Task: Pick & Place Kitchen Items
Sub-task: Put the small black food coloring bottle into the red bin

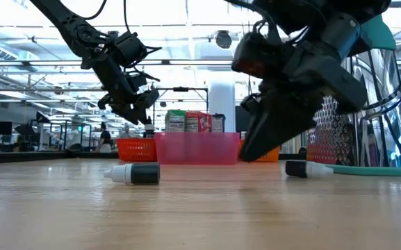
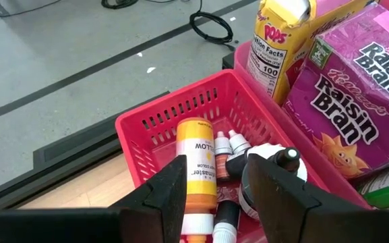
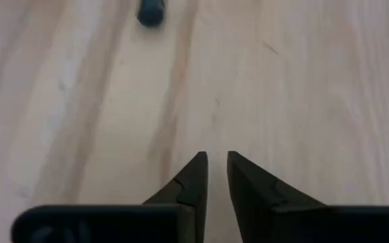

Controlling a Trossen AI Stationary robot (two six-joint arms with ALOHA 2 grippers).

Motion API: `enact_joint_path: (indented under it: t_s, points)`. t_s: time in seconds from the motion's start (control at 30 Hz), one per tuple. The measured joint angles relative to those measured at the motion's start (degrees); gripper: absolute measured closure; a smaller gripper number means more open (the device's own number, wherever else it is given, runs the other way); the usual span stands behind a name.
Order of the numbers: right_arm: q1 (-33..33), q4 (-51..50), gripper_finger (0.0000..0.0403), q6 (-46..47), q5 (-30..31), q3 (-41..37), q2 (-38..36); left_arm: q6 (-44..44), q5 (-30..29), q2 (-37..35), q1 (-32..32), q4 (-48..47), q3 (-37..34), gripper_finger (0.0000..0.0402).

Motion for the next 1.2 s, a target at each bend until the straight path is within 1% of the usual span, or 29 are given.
enact_joint_path:
  t_s: [0.17,0.33,0.4,0.47,0.53,0.6,0.7,0.8,0.87,0.97,1.03,1.2]
  points:
    - [0.27,1.07,0.0329,0.00,-0.02,0.07,0.08,-0.02,-0.02,0.00,0.00,-0.42,0.00,0.0243]
    - [0.27,0.41,0.0328,-0.32,0.11,0.11,-0.48,-0.03,-0.02,0.00,-0.02,-0.57,0.00,0.0243]
    - [0.31,-2.04,0.0331,-1.44,1.77,0.11,-2.40,-0.02,-0.02,0.00,0.00,-0.60,0.00,0.0243]
    - [0.31,-4.47,0.0334,-2.24,5.03,0.32,-4.75,-0.02,-0.02,0.00,0.00,-0.60,0.00,0.0243]
    - [0.09,-9.06,0.0335,-2.49,8.35,0.17,-8.01,-0.02,-0.02,0.00,0.00,-0.59,-0.01,0.0243]
    - [-1.06,-11.30,0.0332,-1.70,9.27,0.20,-11.53,-0.01,-0.02,0.00,0.00,-0.59,-0.02,0.0243]
    - [-3.88,-15.64,0.0323,-1.29,9.07,0.32,-16.28,-0.16,-0.02,0.00,-0.04,-0.55,-0.02,0.0243]
    - [-7.48,-19.16,0.0309,-2.94,8.54,0.31,-19.27,-0.33,-0.02,0.00,-0.04,-0.31,-0.02,0.0243]
    - [-10.29,-20.83,0.0297,-3.05,6.55,0.31,-20.54,-0.35,-0.02,0.02,-0.04,-0.33,-0.02,0.0243]
    - [-12.75,-20.52,0.0281,-2.09,4.13,0.32,-20.79,-0.37,0.00,0.02,-0.04,-0.33,-0.02,0.0243]
    - [-13.06,-19.21,0.0273,-3.70,2.70,0.31,-20.77,-0.37,-0.02,0.02,-0.06,-0.29,-0.02,0.0243]
    - [-14.21,-17.60,0.0269,-7.44,2.53,0.33,-20.17,-0.29,-0.02,0.02,-0.08,-0.06,-0.04,0.0243]
